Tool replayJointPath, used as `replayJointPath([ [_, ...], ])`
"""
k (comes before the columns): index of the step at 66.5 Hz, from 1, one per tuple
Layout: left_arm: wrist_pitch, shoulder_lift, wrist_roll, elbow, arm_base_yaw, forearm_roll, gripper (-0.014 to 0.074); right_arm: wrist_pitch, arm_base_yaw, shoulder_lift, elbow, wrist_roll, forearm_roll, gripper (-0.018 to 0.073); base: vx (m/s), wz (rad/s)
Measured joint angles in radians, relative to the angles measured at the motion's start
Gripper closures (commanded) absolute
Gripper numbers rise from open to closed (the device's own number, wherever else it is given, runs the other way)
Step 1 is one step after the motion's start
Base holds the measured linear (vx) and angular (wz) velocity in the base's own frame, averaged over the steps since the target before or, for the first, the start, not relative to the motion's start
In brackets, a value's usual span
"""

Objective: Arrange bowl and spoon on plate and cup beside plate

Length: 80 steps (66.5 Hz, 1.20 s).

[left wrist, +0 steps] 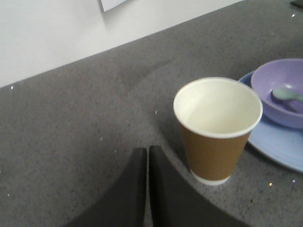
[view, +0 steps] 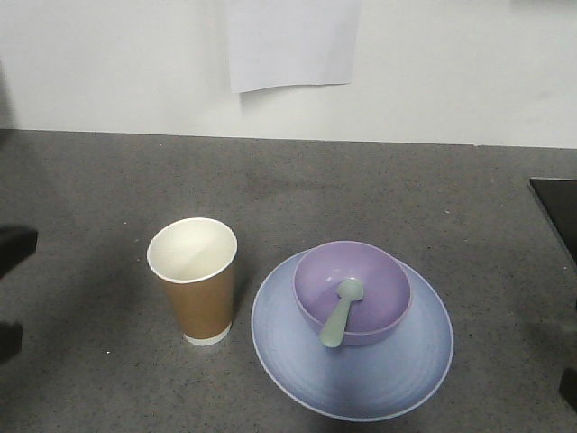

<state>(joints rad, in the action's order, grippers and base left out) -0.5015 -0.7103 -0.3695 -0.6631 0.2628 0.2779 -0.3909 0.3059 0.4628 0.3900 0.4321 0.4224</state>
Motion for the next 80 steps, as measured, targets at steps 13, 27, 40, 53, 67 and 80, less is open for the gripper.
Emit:
replayJointPath([
  [13,0.133,0.156,0.0,0.225,0.0,0.0,0.0604,0.049,0.0,0.0,-0.094,0.065,0.061,0.0564,0.0,0.0],
  [27,0.181,0.227,0.0,0.24,0.0,0.001,0.0604,0.057,0.0,0.0,-0.099,0.067,0.064,0.0562,0.0,0.0],
  [40,0.182,0.23,0.0,0.24,0.0,0.001,0.0604,0.058,0.0,0.0,-0.101,0.067,0.067,0.0562,0.0,0.0],
  [53,0.182,0.23,0.0,0.24,0.0,0.001,0.0604,0.059,0.0,0.0,-0.101,0.067,0.067,0.0562,0.0,0.0],
  [67,0.183,0.23,0.0,0.24,0.0,0.001,0.0604,0.059,0.0,0.0,-0.101,0.067,0.067,0.0562,0.0,0.0],
  [80,0.182,0.23,0.0,0.24,0.0,0.001,0.0604,0.059,0.0,0.0,-0.101,0.068,0.067,0.0562,0.0,0.0],
])
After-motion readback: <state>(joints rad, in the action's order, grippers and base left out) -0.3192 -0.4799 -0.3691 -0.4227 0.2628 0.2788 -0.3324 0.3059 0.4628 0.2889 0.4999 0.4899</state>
